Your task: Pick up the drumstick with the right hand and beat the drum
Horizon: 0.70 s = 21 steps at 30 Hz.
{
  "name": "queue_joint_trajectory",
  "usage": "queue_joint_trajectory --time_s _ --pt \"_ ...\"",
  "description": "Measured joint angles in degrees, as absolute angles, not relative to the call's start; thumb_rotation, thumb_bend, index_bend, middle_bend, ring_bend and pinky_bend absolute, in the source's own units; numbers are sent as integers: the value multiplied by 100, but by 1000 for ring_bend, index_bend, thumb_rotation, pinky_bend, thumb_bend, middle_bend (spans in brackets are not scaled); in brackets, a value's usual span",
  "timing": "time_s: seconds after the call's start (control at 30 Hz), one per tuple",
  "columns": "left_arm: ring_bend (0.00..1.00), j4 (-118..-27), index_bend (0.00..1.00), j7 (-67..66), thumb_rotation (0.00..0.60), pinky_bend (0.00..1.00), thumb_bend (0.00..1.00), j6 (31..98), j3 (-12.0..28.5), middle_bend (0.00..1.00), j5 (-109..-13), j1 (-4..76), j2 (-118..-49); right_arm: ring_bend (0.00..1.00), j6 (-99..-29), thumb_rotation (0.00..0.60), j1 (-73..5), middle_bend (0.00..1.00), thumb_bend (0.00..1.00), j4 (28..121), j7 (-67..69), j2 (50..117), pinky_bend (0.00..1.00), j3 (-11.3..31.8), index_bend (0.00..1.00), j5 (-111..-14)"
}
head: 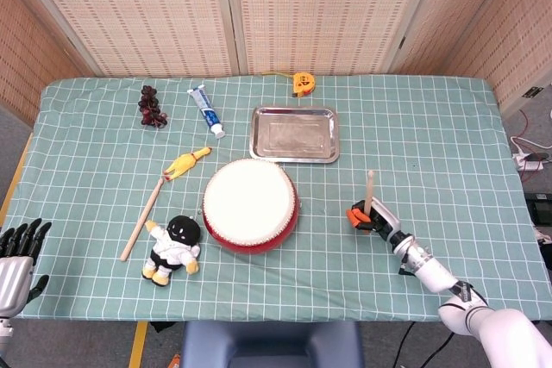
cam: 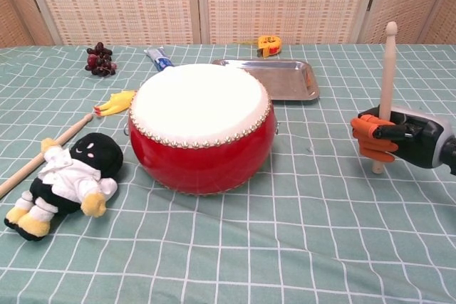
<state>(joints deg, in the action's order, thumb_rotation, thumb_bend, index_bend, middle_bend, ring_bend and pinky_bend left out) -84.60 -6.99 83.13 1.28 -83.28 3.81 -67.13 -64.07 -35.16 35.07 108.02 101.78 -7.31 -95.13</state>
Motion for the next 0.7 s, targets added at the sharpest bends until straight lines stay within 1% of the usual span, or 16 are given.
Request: queue_joint_trajectory --time_s 0.07,0.13,0.3,0.4,0.5,0.7 --pt "17 -8448 16 -716 600 19 232 8317 136 0 -8321 383 -6724 1000 -6445 600 -3517 998 971 3528 10698 10170 1000 -727 1000 -9525" --pt "17 -8441 16 -726 600 18 231 8310 137 0 -8320 389 -6734 1000 -6481 600 -3519 1000 1000 3557 10577 10159 1000 -724 1000 -9538" --pt "16 -8427 20 -741 600 19 232 8284 140 0 -8307 402 -6744 1000 -6550 600 -3528 1000 1000 3578 10117 10144 1000 -732 1000 -9589" --pt "17 -8420 22 -746 600 19 231 8275 145 0 -8299 408 -6747 1000 -6614 600 -3541 1000 1000 3602 9593 10129 1000 -731 1000 -9631" --pt "17 -8418 23 -743 600 19 231 8268 147 0 -8296 413 -6751 1000 -6680 600 -3569 1000 1000 3653 8904 10082 1000 -744 1000 -9703" --pt "16 -8400 25 -747 600 19 231 8238 145 0 -8289 428 -6765 1000 -6740 600 -3665 1000 1000 3929 7096 9871 1000 -774 1000 -9862"
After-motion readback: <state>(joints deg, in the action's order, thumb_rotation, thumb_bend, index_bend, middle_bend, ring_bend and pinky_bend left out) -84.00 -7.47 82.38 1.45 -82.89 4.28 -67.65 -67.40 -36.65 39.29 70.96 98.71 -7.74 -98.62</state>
